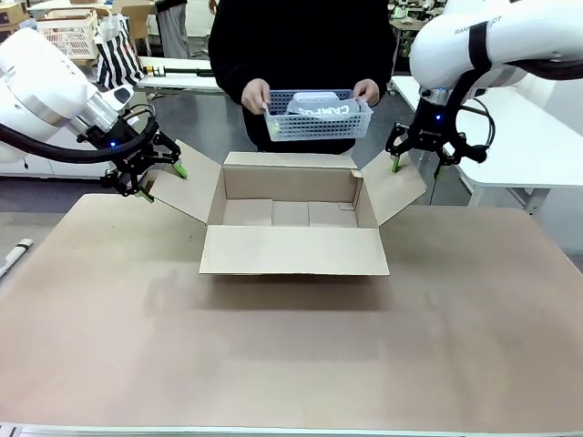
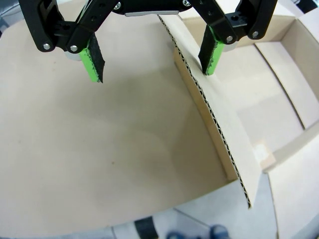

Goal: Pack the gift set into the box.
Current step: Lift both hands away from the flaps of the Package Box.

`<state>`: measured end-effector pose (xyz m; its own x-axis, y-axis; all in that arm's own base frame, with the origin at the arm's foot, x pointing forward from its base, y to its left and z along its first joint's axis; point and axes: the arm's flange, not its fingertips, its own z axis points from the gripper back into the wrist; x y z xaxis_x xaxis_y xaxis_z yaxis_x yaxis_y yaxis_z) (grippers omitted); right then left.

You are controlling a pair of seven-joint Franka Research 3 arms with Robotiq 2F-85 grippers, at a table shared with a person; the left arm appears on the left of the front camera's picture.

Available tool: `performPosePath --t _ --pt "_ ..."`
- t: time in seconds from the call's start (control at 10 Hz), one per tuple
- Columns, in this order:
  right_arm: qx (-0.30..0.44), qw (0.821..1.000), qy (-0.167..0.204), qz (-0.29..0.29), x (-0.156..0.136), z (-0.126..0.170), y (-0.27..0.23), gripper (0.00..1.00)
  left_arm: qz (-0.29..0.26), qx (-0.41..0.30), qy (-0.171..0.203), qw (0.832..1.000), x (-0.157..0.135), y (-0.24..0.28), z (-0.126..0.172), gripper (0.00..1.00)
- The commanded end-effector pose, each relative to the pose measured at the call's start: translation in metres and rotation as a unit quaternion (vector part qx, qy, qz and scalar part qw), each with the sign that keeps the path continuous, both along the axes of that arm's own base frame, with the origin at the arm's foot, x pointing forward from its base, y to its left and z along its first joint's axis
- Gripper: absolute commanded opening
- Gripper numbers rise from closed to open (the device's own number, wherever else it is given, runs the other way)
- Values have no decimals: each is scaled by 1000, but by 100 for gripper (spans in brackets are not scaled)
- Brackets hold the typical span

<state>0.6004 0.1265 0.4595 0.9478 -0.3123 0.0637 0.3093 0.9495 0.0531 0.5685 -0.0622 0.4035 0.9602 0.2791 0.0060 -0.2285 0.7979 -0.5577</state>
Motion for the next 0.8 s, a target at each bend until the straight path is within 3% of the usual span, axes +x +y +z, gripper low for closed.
performPosePath --t 0.0,0.7 --pt "-12 1000 -5 -2 -1 3 -1 100 1 0 2 1000 -2 1 2 100" --pt "-12 1000 -5 -2 -1 3 -1 100 1 0 2 1000 -2 1 2 100"
